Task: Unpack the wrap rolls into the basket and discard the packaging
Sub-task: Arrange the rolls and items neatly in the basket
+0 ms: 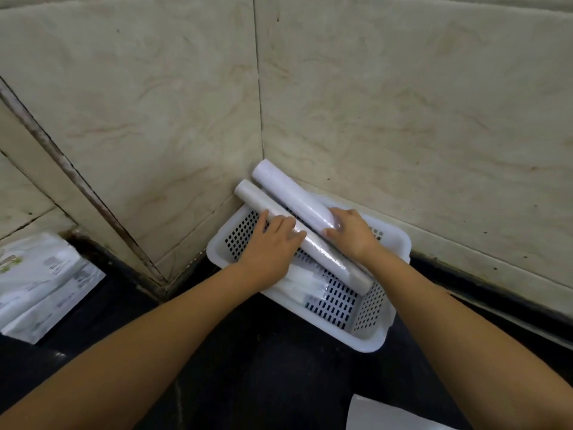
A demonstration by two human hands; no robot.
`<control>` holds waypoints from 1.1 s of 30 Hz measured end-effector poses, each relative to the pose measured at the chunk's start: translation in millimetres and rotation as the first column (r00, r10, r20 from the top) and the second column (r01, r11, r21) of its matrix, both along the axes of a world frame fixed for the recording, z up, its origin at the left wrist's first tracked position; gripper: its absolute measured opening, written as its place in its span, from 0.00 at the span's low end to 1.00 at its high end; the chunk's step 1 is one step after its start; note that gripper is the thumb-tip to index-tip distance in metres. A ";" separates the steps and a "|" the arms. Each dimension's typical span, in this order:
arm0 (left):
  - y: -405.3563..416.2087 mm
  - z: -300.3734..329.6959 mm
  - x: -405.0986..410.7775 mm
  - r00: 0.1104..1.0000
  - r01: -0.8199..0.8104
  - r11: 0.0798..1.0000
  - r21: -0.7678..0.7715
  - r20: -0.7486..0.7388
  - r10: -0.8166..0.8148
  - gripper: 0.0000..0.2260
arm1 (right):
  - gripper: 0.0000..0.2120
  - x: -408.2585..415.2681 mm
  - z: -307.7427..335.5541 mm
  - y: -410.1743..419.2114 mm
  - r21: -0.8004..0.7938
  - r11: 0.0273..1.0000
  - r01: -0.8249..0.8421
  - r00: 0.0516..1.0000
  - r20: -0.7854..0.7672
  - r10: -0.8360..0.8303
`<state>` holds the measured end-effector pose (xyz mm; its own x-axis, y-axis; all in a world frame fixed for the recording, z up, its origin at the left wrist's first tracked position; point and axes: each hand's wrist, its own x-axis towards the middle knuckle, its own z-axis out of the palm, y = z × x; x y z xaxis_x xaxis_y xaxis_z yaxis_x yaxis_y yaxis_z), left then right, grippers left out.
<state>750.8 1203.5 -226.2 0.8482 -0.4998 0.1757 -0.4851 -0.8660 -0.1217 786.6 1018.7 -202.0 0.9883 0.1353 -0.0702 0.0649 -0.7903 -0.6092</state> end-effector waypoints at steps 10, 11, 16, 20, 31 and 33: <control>-3.4 23.0 -4.9 0.951 -0.043 0.995 0.087 -0.302 0.068 0.28 | 0.26 -11.7 6.2 -5.8 -0.053 0.995 0.088 0.991 -0.099 -0.093; -4.1 27.9 -7.7 0.937 -0.037 0.992 0.119 -0.340 0.076 0.29 | 0.28 -17.0 12.0 -10.4 -0.067 0.993 0.092 0.990 -0.102 -0.099; -5.4 53.1 -41.8 0.942 0.053 0.984 0.168 -0.336 0.006 0.29 | 0.29 -63.8 53.0 -44.7 -0.073 0.992 0.102 0.988 -0.106 -0.109; -17.9 73.0 -86.1 0.930 0.094 0.994 0.060 -0.360 -0.066 0.27 | 0.26 -123.3 81.4 -75.2 -0.086 0.992 0.094 0.980 -0.169 -0.107; -81.0 36.3 -269.3 0.772 0.289 0.936 -0.202 -0.529 -0.353 0.22 | 0.31 -284.3 10.1 -126.7 -0.392 0.919 -0.030 0.922 -0.367 -0.126; -92.5 23.7 -292.4 0.749 0.316 0.938 -0.140 -0.570 -0.338 0.26 | 0.33 -297.9 -7.4 -133.0 -0.467 0.884 0.002 0.932 -0.319 -0.171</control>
